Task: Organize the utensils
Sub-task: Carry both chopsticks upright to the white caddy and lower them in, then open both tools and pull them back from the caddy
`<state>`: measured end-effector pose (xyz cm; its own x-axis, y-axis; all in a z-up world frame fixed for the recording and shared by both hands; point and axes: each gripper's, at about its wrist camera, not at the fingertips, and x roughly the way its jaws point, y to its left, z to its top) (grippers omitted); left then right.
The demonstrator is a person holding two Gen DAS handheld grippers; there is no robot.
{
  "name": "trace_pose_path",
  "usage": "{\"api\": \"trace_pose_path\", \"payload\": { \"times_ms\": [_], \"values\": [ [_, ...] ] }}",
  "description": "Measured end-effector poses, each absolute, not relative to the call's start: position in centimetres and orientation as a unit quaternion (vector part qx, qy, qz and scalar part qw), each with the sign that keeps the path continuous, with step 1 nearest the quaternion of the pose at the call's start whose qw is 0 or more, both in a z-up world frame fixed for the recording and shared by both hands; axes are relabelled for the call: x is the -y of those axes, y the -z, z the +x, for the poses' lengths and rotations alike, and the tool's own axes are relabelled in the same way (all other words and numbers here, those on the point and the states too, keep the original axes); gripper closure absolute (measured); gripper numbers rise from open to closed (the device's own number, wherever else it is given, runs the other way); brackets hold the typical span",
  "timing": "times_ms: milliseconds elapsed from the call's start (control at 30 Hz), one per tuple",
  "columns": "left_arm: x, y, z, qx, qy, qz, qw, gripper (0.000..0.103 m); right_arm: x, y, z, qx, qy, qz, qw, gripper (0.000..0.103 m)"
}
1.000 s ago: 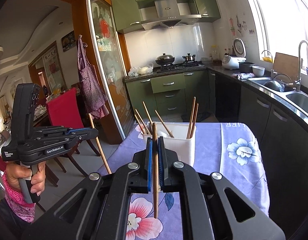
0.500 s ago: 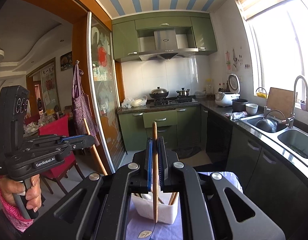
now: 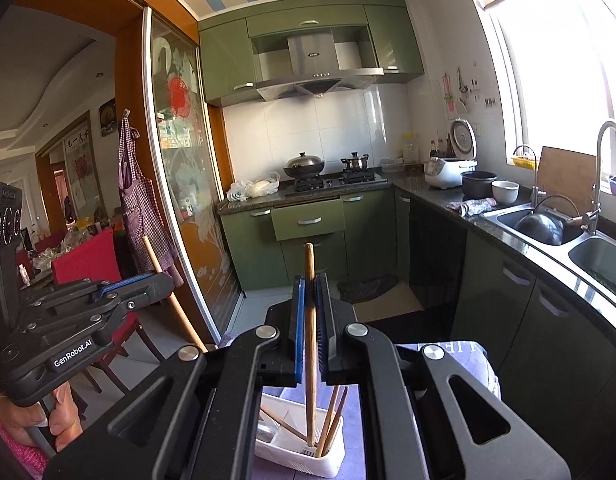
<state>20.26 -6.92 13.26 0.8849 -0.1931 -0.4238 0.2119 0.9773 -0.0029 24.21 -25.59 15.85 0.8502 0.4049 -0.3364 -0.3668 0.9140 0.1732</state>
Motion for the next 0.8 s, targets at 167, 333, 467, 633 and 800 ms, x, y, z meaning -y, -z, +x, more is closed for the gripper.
{"api": "trace_pose_path", "payload": {
  "times_ms": [167,333,467,633,800],
  "values": [
    [6.6,-9.7,21.8,-0.257,0.107,0.015,0.961,0.098,24.8,-11.7,26.3,-0.22,-0.204,0.053,0.953,0.097],
    [6.0,-6.5,22.3,-0.293,0.107,0.005,0.95,0.097,23.3,-7.5,26.9,-0.252,-0.207,0.04,0.944,0.097],
    [5.7,-5.3,22.3,-0.302,0.103,0.008,0.948,0.07,22.4,-4.7,26.9,-0.276,-0.209,0.035,0.937,0.096],
    [5.9,-5.6,21.4,-0.285,0.094,0.022,0.953,0.057,22.3,-3.6,25.6,-0.277,-0.209,0.028,0.937,0.094],
    [5.4,-7.4,18.9,-0.252,0.095,0.011,0.963,0.043,23.2,-5.1,22.3,-0.255,-0.209,0.03,0.944,0.092]
  ]
}}
